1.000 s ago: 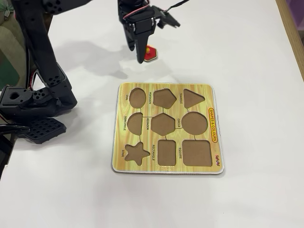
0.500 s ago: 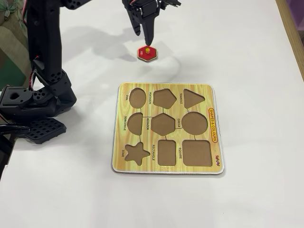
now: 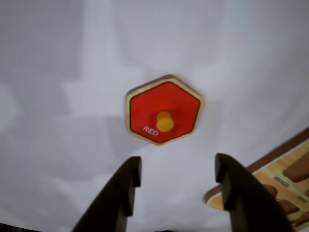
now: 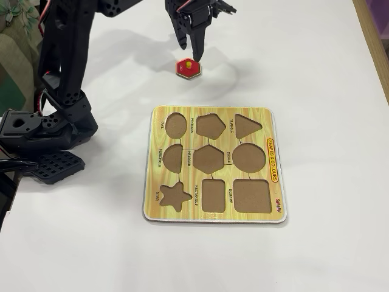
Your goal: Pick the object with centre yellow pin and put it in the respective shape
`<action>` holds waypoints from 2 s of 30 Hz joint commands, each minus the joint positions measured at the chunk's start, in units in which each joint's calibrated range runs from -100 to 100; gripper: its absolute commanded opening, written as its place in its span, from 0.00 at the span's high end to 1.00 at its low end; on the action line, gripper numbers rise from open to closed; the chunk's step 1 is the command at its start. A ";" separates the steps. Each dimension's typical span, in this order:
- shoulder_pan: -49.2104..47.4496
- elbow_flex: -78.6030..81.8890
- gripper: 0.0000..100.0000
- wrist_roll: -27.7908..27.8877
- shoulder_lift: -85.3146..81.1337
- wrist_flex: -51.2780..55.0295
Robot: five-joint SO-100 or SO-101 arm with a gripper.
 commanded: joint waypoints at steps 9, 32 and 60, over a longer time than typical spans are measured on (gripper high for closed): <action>-0.11 -3.42 0.82 0.25 4.32 -0.49; -1.19 -3.42 0.82 -0.22 6.25 -4.04; -0.60 -3.24 0.98 0.20 9.01 -3.95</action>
